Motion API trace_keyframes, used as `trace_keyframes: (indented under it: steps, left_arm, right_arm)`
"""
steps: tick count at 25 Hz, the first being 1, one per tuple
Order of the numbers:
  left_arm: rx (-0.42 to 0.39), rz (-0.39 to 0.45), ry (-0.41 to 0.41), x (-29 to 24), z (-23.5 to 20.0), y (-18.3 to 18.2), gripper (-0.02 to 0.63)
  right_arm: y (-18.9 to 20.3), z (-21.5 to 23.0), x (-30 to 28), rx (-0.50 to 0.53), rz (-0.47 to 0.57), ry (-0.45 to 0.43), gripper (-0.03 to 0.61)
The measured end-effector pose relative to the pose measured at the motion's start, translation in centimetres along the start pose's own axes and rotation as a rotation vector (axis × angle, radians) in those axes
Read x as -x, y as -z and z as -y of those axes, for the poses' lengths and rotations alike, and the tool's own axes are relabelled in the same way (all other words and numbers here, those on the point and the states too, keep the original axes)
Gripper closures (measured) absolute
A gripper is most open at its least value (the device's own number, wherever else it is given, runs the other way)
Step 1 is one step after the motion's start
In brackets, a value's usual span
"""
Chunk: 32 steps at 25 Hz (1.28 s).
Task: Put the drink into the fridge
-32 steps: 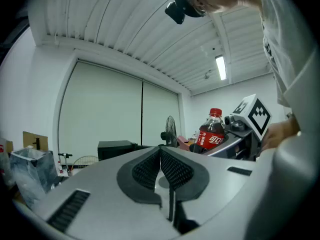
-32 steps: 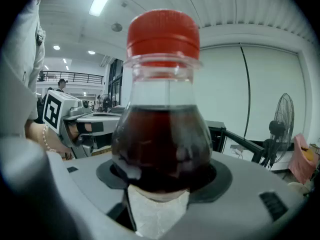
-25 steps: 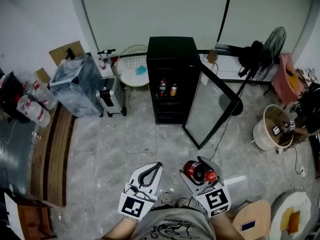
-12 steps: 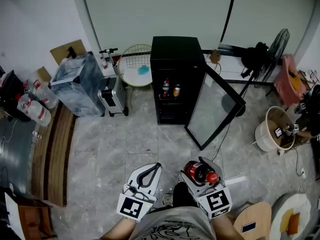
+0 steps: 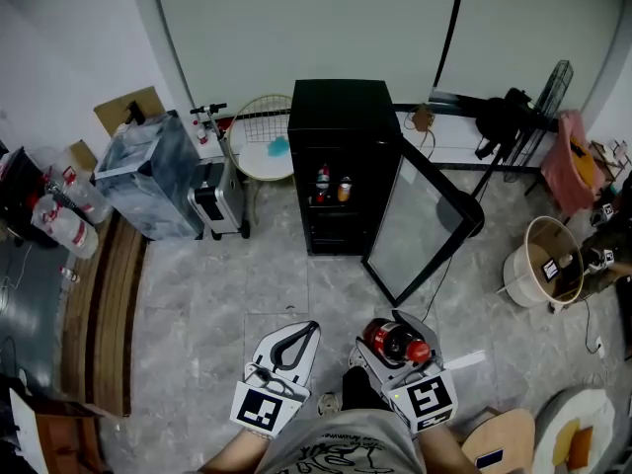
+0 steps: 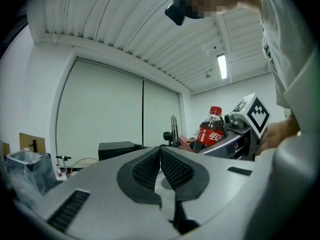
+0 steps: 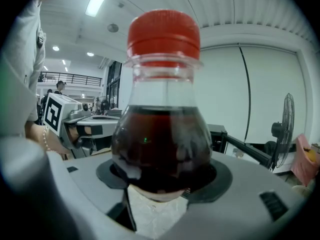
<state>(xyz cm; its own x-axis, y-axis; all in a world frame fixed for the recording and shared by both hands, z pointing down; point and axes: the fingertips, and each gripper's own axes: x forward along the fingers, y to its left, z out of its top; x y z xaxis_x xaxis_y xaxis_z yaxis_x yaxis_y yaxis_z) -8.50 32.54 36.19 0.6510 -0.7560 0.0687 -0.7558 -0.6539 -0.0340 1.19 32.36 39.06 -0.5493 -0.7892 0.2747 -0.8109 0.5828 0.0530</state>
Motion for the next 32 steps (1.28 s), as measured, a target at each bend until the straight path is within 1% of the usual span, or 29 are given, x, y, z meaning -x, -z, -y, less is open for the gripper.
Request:
trace_keyframes:
  steps: [6, 13, 19, 32]
  left_arm:
    - [-0.012, -0.001, 0.006, -3.9, -0.7, -0.6, 0.592]
    - [-0.025, 0.001, -0.006, -8.1, -1.9, -1.6, 0.592]
    - [-0.018, -0.01, -0.015, -11.2, -2.2, -2.1, 0.592]
    - [-0.016, -0.025, -0.056, -17.3, -2.7, -2.6, 0.592]
  right_arm:
    - [-0.6, 3.3, -1.6, -0.014, 0.009, 0.004, 0.27]
    - [-1.4, 7.1, -3.5, -0.016, 0.027, -0.004, 0.27]
    - [-2.0, 10.3, -4.6, -0.017, 0.025, -0.013, 0.27]
    - [-2.1, 16.2, -6.5, -0.003, 0.022, -0.058, 0.27]
